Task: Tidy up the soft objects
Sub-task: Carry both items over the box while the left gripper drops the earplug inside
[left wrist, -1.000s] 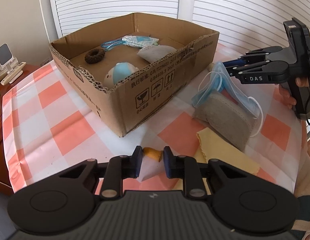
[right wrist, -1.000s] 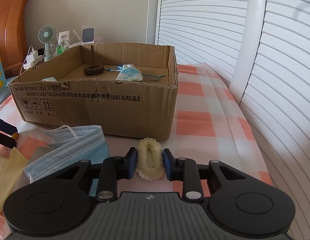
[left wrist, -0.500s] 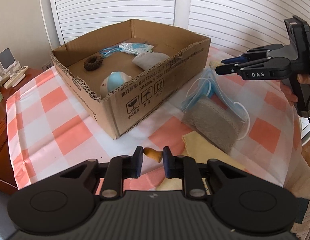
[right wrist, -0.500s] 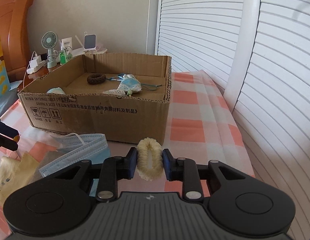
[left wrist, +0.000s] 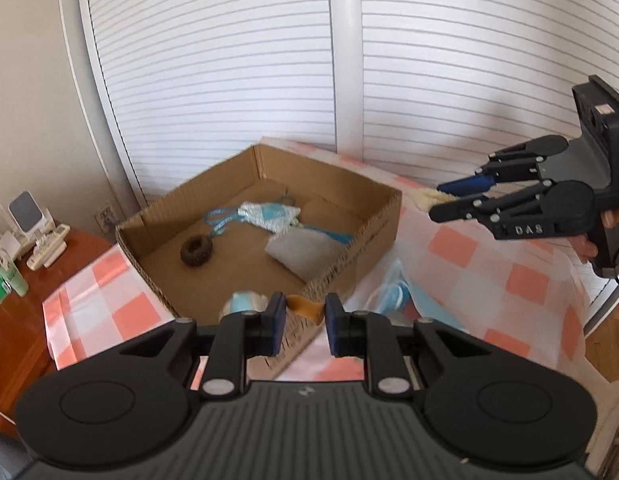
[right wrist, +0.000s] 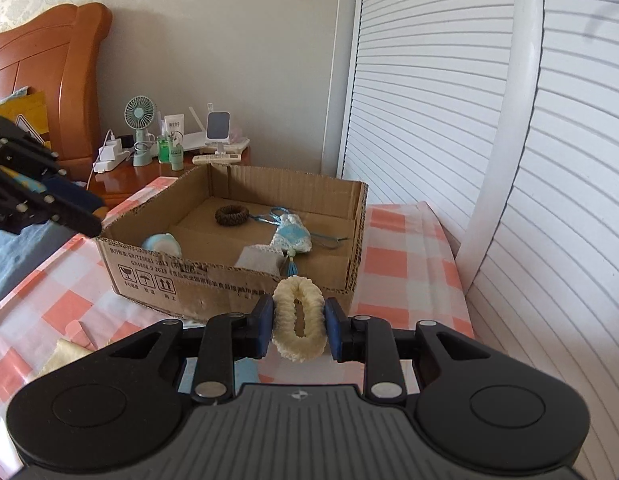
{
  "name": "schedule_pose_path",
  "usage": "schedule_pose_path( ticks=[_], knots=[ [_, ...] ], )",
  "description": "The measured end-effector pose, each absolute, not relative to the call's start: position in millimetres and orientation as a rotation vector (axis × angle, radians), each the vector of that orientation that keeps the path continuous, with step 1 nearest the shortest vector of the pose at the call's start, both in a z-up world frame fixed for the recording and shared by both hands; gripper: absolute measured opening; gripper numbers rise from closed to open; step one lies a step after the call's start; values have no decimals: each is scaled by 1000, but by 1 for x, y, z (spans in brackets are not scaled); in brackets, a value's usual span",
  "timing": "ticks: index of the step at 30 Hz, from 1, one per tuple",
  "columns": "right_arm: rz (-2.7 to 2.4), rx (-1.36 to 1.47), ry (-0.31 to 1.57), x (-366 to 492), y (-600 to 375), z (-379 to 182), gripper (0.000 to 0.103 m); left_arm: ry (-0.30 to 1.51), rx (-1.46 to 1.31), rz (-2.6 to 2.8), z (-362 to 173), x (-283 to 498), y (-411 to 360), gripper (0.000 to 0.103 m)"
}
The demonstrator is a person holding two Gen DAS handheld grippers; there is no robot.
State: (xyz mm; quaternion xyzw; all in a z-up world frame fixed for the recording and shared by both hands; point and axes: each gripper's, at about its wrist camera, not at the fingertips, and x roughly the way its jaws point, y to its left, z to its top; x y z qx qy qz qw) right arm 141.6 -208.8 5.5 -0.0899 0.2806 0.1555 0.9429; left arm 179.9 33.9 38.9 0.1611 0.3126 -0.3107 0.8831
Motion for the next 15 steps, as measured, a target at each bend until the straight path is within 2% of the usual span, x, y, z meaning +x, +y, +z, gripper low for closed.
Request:
schedule_pose_path(
  ticks=[4, 6, 7, 9, 10, 13, 15],
  knots=[
    [335, -195, 547, 145, -202, 14, 32, 633, 328, -615, 49, 218, 22, 20],
    [341, -199, 536, 145, -198, 17, 32, 632, 326, -579, 48, 235, 17, 27],
    [345, -198, 532, 146, -196, 18, 32, 633, 332, -555, 45, 242, 15, 31],
    [352, -189, 529, 148, -194, 20, 32, 641, 347, -531, 38, 252, 13, 69],
    [355, -187, 527, 149, -193, 20, 32, 635, 359, -510, 34, 253, 14, 75],
    [362, -181, 524, 152, -191, 23, 32, 631, 350, -471, 27, 247, 22, 79],
    [364, -183, 522, 154, -189, 25, 32, 636, 325, -463, 28, 236, 29, 89]
  ],
)
